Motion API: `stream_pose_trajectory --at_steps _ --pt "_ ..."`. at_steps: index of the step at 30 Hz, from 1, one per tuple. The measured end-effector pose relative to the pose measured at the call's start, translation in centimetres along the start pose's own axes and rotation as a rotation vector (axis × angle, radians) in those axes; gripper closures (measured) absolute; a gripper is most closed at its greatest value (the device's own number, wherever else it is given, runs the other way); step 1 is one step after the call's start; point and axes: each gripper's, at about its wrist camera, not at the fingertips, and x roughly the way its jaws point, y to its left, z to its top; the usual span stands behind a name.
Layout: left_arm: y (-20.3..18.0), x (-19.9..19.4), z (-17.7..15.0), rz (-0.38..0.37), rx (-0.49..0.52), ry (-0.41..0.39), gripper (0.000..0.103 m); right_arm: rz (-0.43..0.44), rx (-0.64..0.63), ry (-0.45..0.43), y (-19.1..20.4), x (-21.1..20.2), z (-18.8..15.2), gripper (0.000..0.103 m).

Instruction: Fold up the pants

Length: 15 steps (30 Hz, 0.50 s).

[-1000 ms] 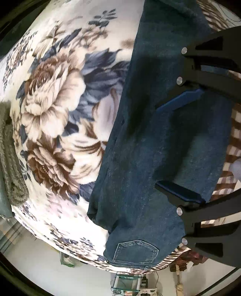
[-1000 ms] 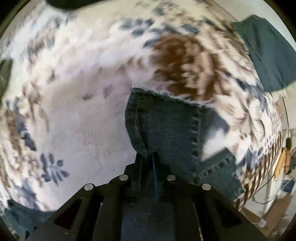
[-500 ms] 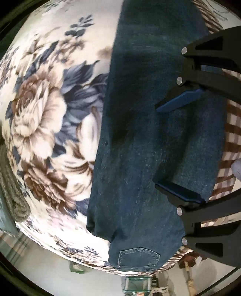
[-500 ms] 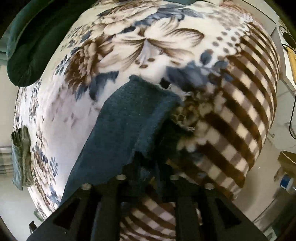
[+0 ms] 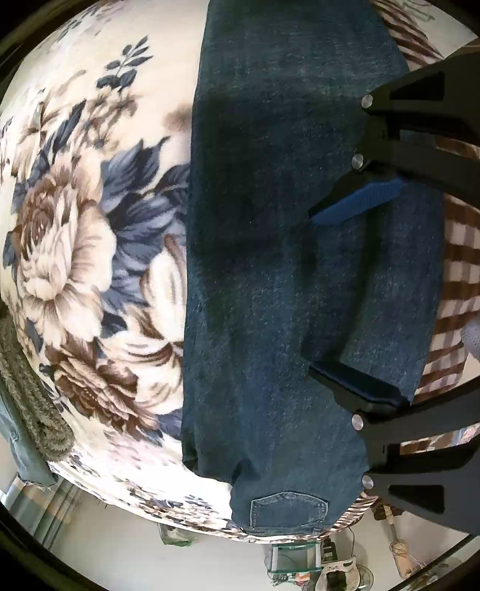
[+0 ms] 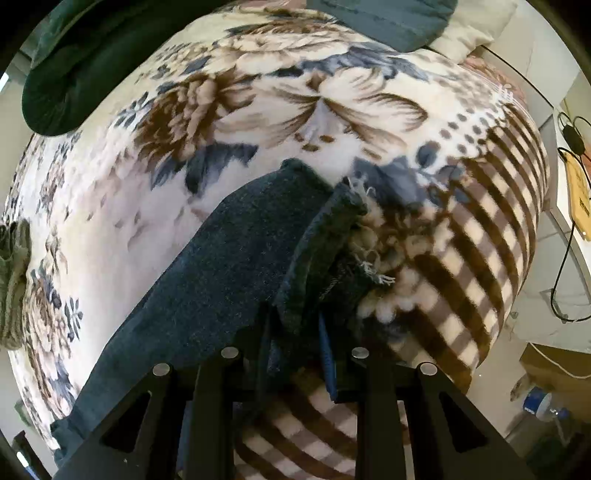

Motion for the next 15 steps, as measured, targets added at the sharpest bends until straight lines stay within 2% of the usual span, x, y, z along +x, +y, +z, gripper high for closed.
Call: stream_pose_trajectory --at_steps 4,8,10,13,15 --pt "0.1 -0.3 -0.2 -0.011 -0.005 -0.005 0.028 0.09 0.072 -0.04 -0.9 -2.2 0.2 0.098" --pt "0.7 -0.4 -0.2 -0.012 -0.022 -0.011 0.028 0.262 0.114 -0.144 -0.5 -7.1 0.9 0.098" --pt "1.2 -0.5 -0.1 -0.012 -0.035 -0.017 0.028 0.308 0.095 -0.197 0.1 -8.7 1.1 0.098" --pt "1.6 -0.3 0.0 -0.004 -0.048 -0.028 0.028 0.289 0.031 -0.223 0.5 -7.9 1.1 0.099" --pt "1.6 0.0 0.1 0.001 -0.049 -0.025 0.028 0.249 0.041 -0.168 -0.2 -5.0 1.1 0.098"
